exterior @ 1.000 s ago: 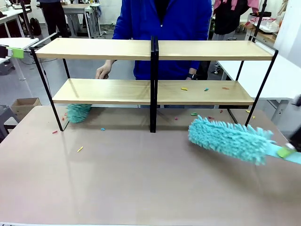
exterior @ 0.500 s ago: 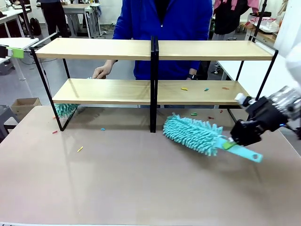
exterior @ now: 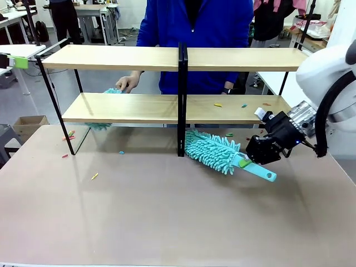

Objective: Clean the shelves.
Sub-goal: Clean another randomly selected level of the Shelf with the Duster.

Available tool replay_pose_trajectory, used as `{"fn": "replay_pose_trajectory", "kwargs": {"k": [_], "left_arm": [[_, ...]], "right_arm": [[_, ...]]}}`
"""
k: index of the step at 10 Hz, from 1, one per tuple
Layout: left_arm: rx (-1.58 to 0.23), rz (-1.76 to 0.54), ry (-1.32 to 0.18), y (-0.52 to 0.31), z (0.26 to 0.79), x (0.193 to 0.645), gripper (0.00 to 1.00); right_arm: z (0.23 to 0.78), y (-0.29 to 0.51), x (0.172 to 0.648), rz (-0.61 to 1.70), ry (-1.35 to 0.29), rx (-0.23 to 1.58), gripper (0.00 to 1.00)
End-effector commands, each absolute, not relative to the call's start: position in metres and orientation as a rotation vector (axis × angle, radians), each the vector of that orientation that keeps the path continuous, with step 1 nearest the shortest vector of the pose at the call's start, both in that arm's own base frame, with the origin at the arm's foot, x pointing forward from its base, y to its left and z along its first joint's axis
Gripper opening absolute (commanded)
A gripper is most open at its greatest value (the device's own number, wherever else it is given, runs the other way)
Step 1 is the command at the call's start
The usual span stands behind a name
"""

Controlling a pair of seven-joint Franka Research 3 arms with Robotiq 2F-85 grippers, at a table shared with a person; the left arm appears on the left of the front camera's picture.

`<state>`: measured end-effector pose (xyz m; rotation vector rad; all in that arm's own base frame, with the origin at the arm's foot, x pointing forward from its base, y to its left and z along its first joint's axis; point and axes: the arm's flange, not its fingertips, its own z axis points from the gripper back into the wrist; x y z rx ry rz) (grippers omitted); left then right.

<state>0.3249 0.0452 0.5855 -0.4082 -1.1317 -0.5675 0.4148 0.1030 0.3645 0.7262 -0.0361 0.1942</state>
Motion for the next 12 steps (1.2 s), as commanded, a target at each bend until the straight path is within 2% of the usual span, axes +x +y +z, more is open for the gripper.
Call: {"fn": "replay_pose_trajectory", "kwargs": {"k": [1,7,10,12], "left_arm": [[-0.403,-0.568,-1.128,0.045,0.585,0.326,1.0],[-0.403,-0.568,-1.128,0.045,0.585,0.326,1.0],[-0.403,-0.568,-1.128,0.045,0.585,0.326,1.0],[-0.403,-0.568,-1.128,0.045,0.585,0.326,1.0]], "right_arm": [[0.356,0.103,0.424,0.122,-0.098,0.701,0.12],[0.341,0.05,0.385,-0.076,-0.183,0.472,0.12],[0.357,0.013,0.348,-0.328,-0.289,0.294,0.12],[0.361,0.003,0.33,-0.508,-0.171,0.138,0.12]]}}
